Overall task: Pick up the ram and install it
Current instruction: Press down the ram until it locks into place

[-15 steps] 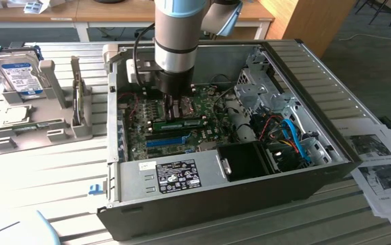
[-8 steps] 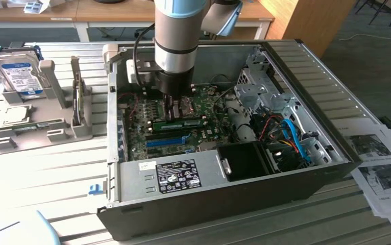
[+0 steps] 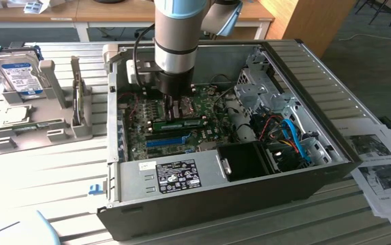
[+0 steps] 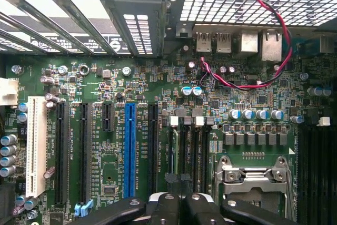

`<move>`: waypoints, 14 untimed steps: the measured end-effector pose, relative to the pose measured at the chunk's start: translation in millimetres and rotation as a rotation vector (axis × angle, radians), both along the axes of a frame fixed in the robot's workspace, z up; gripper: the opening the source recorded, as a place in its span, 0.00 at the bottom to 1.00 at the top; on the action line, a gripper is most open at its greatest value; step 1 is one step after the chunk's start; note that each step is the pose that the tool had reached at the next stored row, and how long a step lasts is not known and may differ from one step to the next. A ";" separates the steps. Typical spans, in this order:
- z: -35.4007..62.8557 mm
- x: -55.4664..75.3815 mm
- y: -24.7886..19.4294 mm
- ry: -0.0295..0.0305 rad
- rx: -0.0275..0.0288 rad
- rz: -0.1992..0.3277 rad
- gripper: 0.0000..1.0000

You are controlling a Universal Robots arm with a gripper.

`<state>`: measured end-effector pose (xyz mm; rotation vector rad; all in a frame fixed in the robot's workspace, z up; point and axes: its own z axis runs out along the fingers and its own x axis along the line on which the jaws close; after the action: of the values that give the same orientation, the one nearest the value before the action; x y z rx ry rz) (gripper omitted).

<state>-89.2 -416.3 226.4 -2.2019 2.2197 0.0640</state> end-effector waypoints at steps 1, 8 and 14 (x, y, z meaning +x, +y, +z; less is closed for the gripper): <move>0.0 0.0 0.0 -0.0001 0.0000 0.000 0.10; -0.2 0.0 0.0 0.0000 0.0000 0.000 0.10; -1.2 0.0 0.0 0.0000 0.0000 0.000 0.10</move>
<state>-89.2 -416.3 225.2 -2.2019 2.2198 0.0640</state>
